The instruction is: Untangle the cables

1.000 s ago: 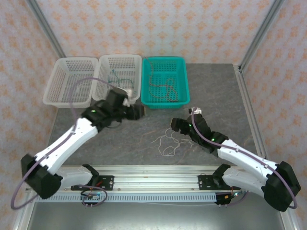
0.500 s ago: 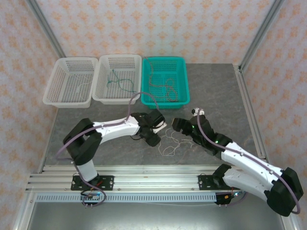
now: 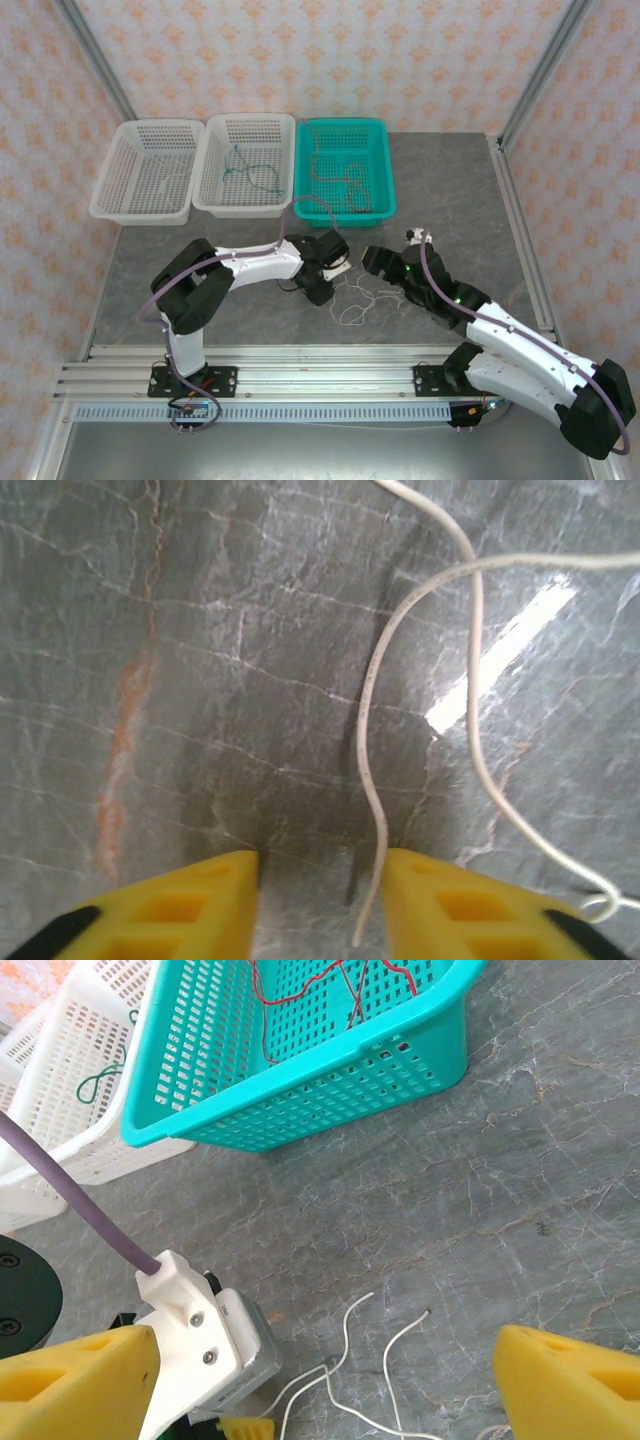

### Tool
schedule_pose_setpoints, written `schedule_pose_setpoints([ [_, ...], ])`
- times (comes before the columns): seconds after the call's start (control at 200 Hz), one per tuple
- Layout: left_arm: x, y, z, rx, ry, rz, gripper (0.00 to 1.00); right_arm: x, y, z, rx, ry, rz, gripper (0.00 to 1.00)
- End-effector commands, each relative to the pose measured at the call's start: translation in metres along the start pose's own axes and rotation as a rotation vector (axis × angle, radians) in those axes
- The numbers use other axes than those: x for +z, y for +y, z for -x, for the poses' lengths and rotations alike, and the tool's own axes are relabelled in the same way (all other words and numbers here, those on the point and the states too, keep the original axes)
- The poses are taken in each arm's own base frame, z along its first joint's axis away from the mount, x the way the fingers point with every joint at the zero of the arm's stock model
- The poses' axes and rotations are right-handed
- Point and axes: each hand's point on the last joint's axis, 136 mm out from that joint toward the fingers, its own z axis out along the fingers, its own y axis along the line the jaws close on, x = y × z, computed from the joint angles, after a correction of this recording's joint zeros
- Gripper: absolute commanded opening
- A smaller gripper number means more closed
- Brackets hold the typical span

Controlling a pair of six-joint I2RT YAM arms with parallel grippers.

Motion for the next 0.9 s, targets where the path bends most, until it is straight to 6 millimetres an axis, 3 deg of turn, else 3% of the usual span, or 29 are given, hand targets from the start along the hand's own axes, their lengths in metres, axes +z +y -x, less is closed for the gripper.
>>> schedule_pose_setpoints([
  [0.0, 0.012, -0.007, -0.003, 0.028, 0.029, -0.027, 0.24, -0.001, -0.009, -0.002, 0.020, 0.000, -0.030, 0.87],
  [0.185, 0.000, -0.008, 0.000, 0.009, -0.027, -0.048, 0.00, 0.001, -0.004, -0.002, -0.034, 0.014, -0.015, 0.87],
  [0.265, -0.017, -0.009, 0.008, -0.027, -0.086, -0.088, 0.00, 0.005, 0.004, -0.007, -0.139, 0.059, -0.008, 0.88],
  [0.49, -0.099, -0.003, 0.032, -0.047, -0.287, -0.147, 0.00, 0.023, 0.029, -0.027, -0.445, 0.086, 0.086, 0.90],
  [0.601, -0.132, -0.007, 0.035, -0.005, -0.310, -0.153, 0.00, 0.029, 0.051, -0.021, -0.630, -0.007, 0.180, 0.91],
  [0.766, -0.178, -0.010, 0.045, 0.037, -0.397, -0.156, 0.00, 0.036, 0.077, 0.007, -0.904, -0.226, 0.214, 0.95],
  [0.896, -0.228, -0.015, 0.056, 0.053, -0.535, -0.168, 0.00, 0.057, 0.087, 0.000, -1.015, -0.209, 0.233, 0.92],
])
